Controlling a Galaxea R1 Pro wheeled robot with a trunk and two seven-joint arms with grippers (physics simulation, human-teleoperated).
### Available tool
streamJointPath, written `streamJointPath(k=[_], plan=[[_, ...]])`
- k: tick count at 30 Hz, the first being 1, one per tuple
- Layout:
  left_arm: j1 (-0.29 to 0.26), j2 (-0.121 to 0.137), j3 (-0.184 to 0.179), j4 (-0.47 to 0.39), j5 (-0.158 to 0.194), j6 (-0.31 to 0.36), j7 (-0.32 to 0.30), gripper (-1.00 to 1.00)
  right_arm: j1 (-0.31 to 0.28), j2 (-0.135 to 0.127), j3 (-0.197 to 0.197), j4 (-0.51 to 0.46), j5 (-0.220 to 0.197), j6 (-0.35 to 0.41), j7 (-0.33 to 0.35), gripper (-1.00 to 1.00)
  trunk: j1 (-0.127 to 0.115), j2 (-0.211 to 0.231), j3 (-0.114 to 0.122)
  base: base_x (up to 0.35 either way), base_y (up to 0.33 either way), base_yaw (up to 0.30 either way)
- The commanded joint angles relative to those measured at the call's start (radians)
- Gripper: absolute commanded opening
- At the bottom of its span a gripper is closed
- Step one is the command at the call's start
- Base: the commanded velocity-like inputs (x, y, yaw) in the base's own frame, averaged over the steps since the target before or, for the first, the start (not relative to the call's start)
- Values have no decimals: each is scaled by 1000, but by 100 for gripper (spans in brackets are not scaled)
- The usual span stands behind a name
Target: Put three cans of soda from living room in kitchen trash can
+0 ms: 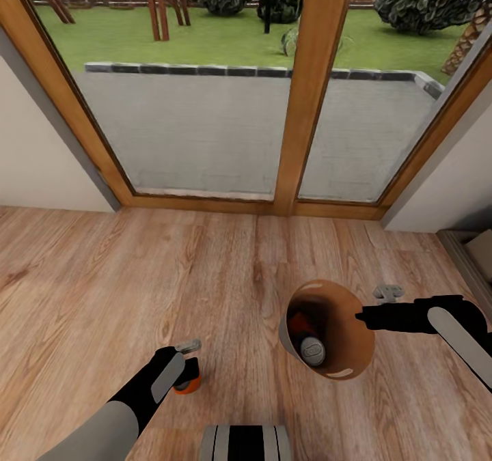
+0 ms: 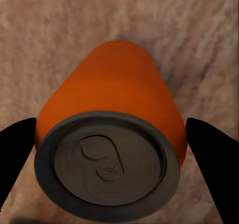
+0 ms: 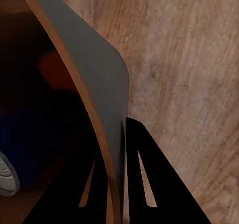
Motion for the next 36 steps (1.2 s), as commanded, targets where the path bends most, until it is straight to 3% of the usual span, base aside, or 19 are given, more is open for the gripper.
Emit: streamJointPath(k=[1,16,22,27,31,33,36], plan=[[0,-1,0,0,-2,2,-1,-100,0,0,0,0,-34,0,4,-100,0,0,0,0,0,0],[18,-6,3,-42,-1,-10,0,-100,-4,13,8,23,-26,0,-4,-100,-6,3,54,0,0,0],[118,4,13,-328,-4,39,11,-100,-8,17,6,92,-25,0,-5,-100,-9,5,77,0,0,0],[139,5,14,-492,2,88,53,-100,-10,19,5,116,-25,0,-5,-100,-11,6,97,0,0,0],[161,-1,16,-754,6,184,94,-100,-14,21,5,149,-25,0,-5,-100,-13,7,112,0,0,0],[167,-7,15,-870,11,216,103,-100,-15,22,5,160,-24,0,-5,-100,-14,7,120,0,0,0],[163,-49,7,-982,49,248,110,-100,-22,44,6,203,-23,0,-7,-100,-15,8,131,0,0,0]])
